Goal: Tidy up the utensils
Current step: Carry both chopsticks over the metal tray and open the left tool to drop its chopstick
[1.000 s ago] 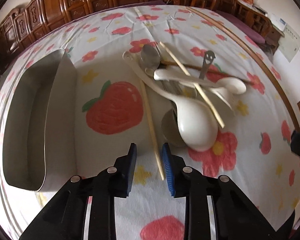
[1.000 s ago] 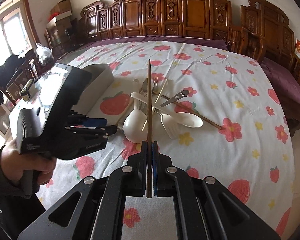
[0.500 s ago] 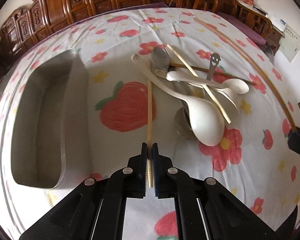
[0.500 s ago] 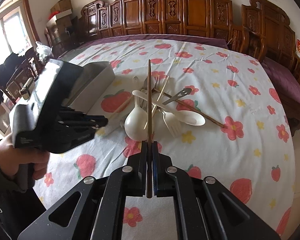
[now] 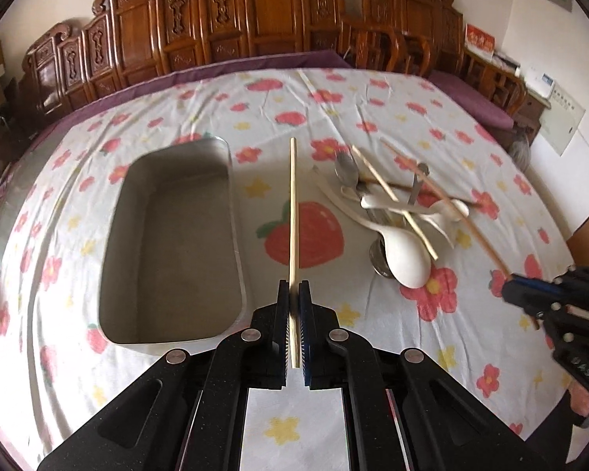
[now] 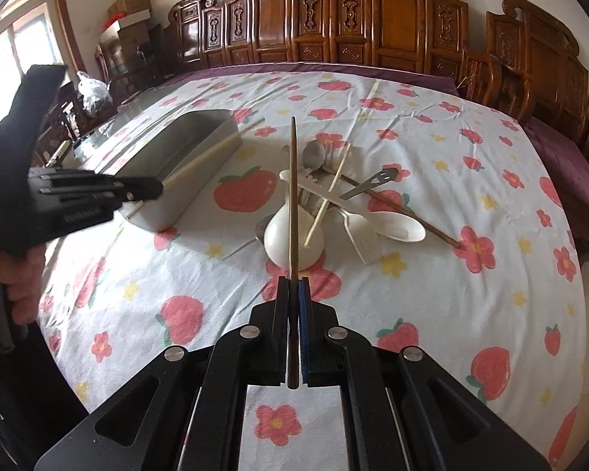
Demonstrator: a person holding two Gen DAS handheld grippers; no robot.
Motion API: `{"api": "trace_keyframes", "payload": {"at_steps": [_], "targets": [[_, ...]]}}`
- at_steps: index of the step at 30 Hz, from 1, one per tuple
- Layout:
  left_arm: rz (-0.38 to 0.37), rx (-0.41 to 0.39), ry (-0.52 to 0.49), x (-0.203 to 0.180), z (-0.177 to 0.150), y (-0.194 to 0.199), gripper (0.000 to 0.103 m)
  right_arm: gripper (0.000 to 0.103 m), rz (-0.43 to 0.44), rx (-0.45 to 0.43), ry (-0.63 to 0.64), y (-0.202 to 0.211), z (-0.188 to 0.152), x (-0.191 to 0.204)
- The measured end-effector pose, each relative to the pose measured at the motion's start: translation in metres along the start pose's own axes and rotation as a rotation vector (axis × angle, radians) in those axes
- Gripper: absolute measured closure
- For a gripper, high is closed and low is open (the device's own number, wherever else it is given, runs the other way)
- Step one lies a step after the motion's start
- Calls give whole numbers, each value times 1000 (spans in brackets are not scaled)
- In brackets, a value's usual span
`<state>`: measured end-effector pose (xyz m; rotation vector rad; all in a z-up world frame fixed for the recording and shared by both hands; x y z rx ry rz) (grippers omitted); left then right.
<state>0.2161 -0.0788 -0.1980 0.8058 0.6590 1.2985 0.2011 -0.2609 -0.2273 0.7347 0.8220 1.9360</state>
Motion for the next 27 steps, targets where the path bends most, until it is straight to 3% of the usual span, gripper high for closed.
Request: {"api": "trace_keyframes", "payload": {"at_steps": [11,27], "targets": [[-57,-81,36,48,-1,34,99,97,40,-21,24,-15,36,45],[-83,-8,107,111,-7,-4,99,97,77,16,74,-59,76,96]]}}
Point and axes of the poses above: each gripper's, at about its wrist camera, not at the fingertips, and y roughly against the way its jaws point, x to its left, z to its top, the point moved 3 cm from there along -y, roughly the way its jaws point, and after that the axes turned 2 degrees about z, right-handed, at the moved point
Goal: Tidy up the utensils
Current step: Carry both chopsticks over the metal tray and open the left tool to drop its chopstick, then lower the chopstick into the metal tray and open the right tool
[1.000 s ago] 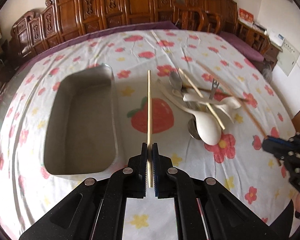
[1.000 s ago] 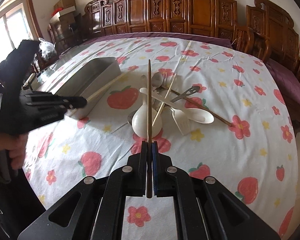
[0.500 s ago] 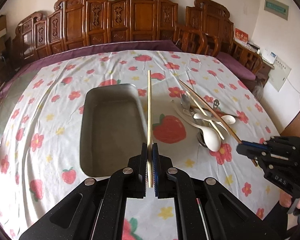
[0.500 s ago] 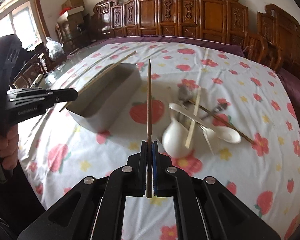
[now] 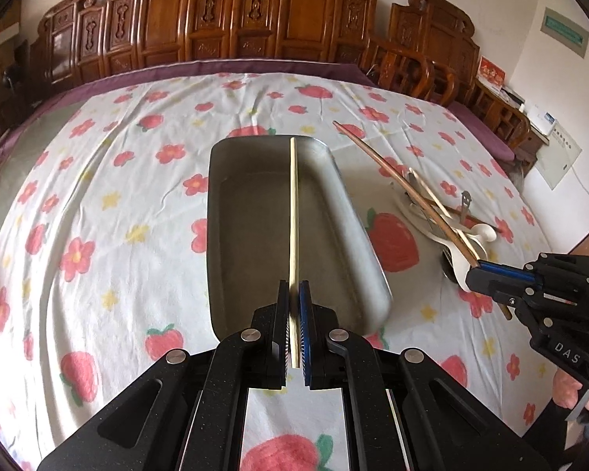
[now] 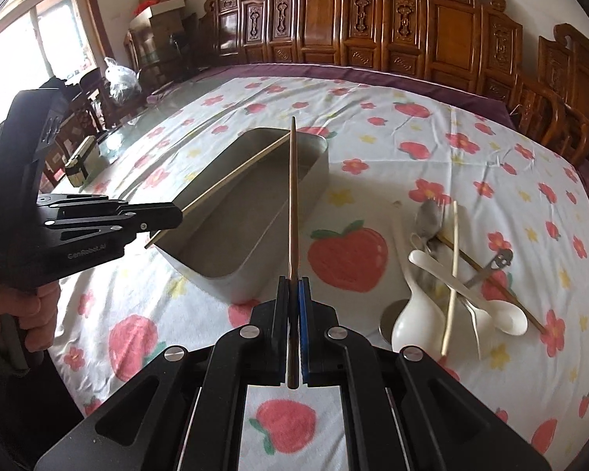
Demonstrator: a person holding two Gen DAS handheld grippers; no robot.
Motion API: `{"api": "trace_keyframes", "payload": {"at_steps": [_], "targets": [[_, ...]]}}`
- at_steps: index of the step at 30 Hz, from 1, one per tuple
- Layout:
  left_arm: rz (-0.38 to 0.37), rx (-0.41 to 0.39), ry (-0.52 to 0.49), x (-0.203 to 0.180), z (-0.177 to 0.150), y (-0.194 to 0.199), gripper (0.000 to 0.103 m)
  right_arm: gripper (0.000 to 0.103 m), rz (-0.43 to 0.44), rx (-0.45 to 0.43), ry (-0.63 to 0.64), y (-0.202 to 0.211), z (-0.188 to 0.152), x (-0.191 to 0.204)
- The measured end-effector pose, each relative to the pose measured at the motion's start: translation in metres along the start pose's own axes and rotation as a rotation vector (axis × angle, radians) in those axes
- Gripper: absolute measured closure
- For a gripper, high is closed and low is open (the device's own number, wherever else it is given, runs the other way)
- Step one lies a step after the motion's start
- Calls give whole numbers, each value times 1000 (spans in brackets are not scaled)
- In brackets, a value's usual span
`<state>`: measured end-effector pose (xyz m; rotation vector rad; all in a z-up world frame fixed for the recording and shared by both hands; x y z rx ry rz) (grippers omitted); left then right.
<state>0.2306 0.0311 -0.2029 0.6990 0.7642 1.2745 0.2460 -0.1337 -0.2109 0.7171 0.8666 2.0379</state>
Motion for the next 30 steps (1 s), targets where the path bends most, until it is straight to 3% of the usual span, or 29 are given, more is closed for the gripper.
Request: {"api": "trace_keyframes", "payload": {"at_steps": [19,30], "targets": [[-18,4,45,13,19,-22,99,97,9,-4,-14,-13,29,15],[-4,-48,69,33,24,-4,95,97,20,15,-32,-37,33,31]]}}
Point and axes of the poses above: each gripper's, at about its wrist camera, not at the fingertips, and y roughly against the way its jaws point, x to its left, z to its top, the point moved 3 cm from there along -y, roughly the way its jaws point, and after that the axes turned 2 degrees about z, right-handed, at the moved point
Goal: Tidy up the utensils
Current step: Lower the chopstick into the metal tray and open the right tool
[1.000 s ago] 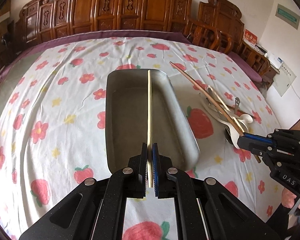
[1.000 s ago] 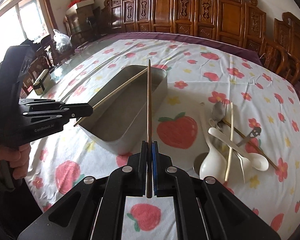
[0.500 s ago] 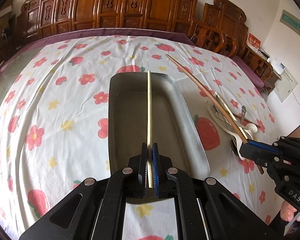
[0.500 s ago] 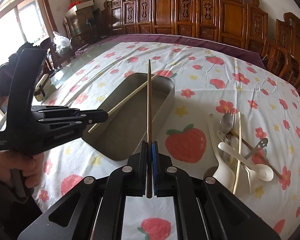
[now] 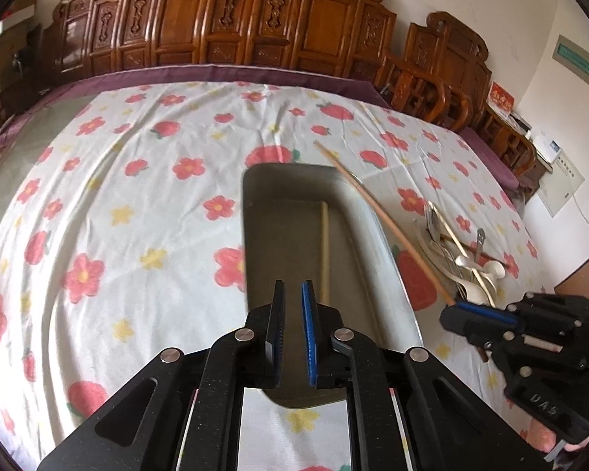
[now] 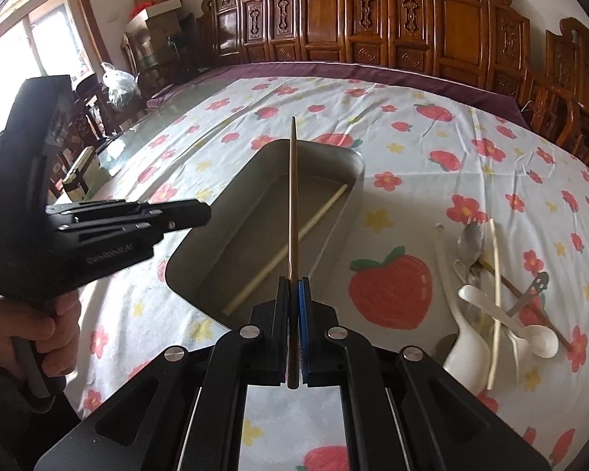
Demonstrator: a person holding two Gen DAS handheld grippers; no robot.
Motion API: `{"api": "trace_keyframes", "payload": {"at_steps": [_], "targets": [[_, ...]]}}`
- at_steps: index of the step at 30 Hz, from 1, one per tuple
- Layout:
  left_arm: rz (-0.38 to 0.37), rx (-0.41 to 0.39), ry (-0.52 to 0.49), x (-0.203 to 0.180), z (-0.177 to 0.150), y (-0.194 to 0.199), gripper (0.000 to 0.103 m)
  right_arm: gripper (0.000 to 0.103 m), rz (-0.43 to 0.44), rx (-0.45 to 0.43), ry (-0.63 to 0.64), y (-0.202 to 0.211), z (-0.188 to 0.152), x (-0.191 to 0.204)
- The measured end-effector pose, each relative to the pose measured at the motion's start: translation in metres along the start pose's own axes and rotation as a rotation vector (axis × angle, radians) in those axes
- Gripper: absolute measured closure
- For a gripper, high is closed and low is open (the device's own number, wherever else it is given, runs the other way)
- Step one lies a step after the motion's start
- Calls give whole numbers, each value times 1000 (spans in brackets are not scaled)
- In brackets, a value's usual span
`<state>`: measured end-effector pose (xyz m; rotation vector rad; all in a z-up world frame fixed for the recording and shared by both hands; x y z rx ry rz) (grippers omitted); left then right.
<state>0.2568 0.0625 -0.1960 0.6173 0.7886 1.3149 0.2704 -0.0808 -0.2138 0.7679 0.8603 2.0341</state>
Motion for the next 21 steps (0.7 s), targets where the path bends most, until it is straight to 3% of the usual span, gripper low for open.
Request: {"api": "trace_keyframes", "payload": {"at_steps": [12,21], "targets": [[74,-41,2,30,10,12,95,97,-2,47,-37,-42,18,17],[50,-49,14,32,12,16,95,95,2,57,-34,-50,21,18]]}}
Point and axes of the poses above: each gripper's, at about its wrist camera, not at the fingertips, and y roughly against the way its jaws point, x to its left, z to its top, the point moved 3 cm from there along -y, roughly the way its jaws point, and after that the axes turned 2 degrees about z, right-handed, at the moved point
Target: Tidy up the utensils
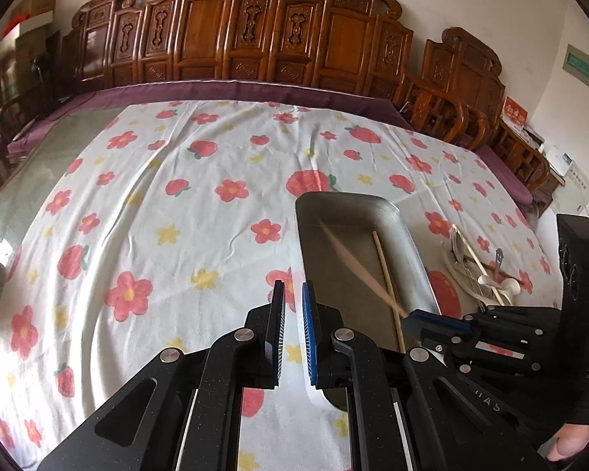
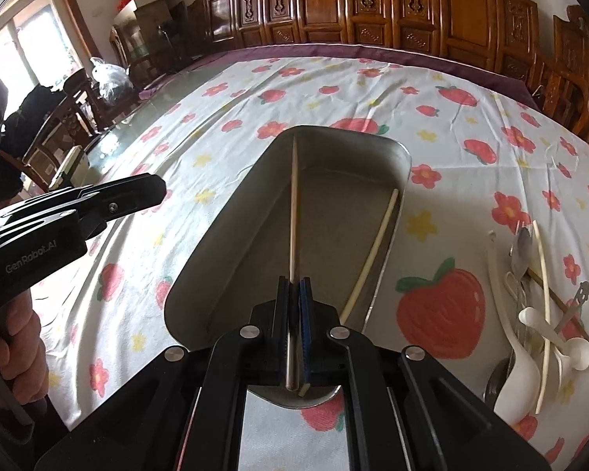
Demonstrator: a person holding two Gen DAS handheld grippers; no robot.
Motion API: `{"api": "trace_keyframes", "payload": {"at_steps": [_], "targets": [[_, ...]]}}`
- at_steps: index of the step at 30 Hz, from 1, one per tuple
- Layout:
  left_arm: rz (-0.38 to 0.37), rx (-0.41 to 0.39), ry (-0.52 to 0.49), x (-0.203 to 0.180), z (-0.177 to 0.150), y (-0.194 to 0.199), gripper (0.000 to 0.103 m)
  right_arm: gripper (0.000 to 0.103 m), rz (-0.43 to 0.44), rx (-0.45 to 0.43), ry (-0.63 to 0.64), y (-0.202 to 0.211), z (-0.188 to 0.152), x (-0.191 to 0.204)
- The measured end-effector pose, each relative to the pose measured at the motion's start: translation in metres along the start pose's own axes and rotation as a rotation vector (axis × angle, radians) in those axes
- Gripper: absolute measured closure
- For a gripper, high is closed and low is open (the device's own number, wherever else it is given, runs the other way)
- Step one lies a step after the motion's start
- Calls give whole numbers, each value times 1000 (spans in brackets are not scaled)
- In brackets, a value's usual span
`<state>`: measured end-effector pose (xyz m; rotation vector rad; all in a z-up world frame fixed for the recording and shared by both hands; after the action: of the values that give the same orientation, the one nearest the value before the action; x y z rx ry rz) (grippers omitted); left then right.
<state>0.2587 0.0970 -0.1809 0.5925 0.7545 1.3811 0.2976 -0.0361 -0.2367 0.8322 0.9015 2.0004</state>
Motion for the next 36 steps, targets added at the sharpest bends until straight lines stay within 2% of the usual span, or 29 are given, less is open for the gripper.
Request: {"api": "trace_keyframes", "payload": {"at_steps": [3,11,13,17,24,28,29,32,36], "targets": [[-2,1,-3,-2,0,0,95,88,16,-20,18,5,0,2],[-17,-5,-19,-10,-1,3,94,88,-6,-78,37,43,-7,-12],[-22,-10,-23,-14,-2,4,87,88,-25,-92,29,57,-13,-23],[-35,-18,-38,-25,-4,6,82,88,-67,-100,12,78,-25,-46],[-60,-34,-66,-47,-10,10,56,89,-159,-96,-15,107,-51,-95],[-70,-42,-79,-58,-14,12,45,88,-211,-72,-46,114,-66,-127],[-71,-44,-83,-61,-15,12,44,88,-223,-66,-51,114,-69,-133],[-72,-45,-89,-68,-18,12,37,78,-253,-51,-50,112,-76,-148],[-78,-41,-92,-77,-23,11,32,77,-282,-27,-48,105,-79,-162]]}}
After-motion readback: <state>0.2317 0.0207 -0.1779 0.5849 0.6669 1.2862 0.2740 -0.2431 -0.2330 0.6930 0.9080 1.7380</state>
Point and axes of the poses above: each gripper's, at about its wrist camera, not at the fingertips, and y roughly against the way its jaws point, x to its left, z to its top, the point moved 3 cm from there along -y, roughly the way its jaws point, and after that the axes turned 2 degrees about z, right-handed, at the moved point
